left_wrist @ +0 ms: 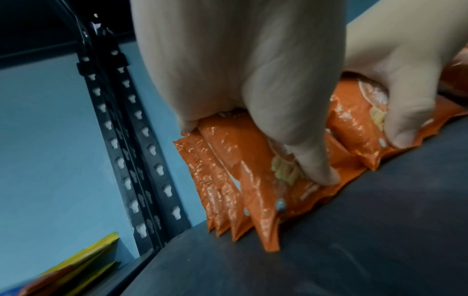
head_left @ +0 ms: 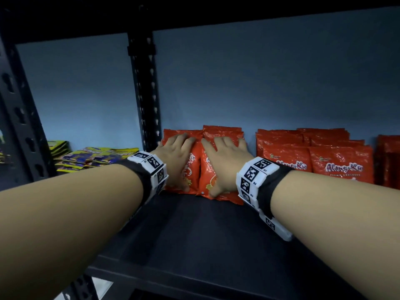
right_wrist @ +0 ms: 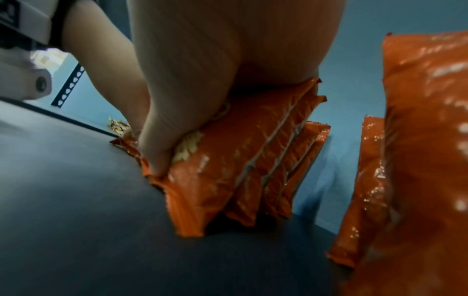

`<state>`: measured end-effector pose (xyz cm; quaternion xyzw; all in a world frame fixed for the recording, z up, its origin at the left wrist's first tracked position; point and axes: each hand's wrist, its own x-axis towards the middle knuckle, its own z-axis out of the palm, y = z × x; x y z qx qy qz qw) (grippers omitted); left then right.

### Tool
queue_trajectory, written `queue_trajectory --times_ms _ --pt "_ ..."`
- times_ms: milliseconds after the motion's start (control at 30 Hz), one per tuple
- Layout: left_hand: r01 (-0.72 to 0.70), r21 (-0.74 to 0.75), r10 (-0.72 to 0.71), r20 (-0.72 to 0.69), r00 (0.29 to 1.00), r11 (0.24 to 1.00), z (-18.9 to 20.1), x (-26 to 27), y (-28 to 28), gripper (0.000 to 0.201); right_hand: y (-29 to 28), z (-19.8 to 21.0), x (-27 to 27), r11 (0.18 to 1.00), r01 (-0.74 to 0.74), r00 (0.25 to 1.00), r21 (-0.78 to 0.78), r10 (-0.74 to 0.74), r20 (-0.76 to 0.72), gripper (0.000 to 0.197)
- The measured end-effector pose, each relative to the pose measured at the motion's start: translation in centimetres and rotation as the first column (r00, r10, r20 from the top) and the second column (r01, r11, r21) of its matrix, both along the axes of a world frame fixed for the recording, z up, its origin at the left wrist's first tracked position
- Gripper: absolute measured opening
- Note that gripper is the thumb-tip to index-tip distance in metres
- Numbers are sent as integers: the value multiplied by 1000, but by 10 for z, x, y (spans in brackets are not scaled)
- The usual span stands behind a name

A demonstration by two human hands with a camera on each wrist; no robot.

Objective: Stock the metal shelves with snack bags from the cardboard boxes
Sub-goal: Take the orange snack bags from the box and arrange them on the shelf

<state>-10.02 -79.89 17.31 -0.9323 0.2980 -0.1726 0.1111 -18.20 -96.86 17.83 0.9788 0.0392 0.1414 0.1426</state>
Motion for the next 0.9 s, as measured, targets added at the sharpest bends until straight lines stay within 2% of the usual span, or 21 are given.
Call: queue_trajectory --times_ms 133,333,500,633,700,733,833,900 --pt "0 20 1 -26 1000 1000 3 12 -4 158 -5 0 12 1000 -15 1000 -20 15 1 156" --pt "-9 -7 9 -1 1000 1000 1 6 -4 157 -5 -3 14 999 -2 1000 -41 3 17 158" --pt "6 -120 -2 38 999 993 1 -3 3 163 -6 -3 7 1000 -8 999 -23 9 31 159" --pt "57 -344 -70 -25 997 937 2 -2 16 169 -6 -1 0 1000 -14 999 -9 14 32 160" --pt "58 -525 -92 -39 995 849 5 -1 20 165 -4 0 -2 1000 -17 999 -3 17 40 161" --pt "43 -625 -94 -49 994 779 7 1 22 162 -4 1 -3 1000 -22 999 0 22 44 161" --pt "-14 -879 -140 -92 986 477 7 13 26 157 1 3 -5 999 -49 998 16 48 34 160" --pt "-45 -958 -225 -112 968 285 6 18 24 158 5 5 -6 997 -76 997 9 76 14 155"
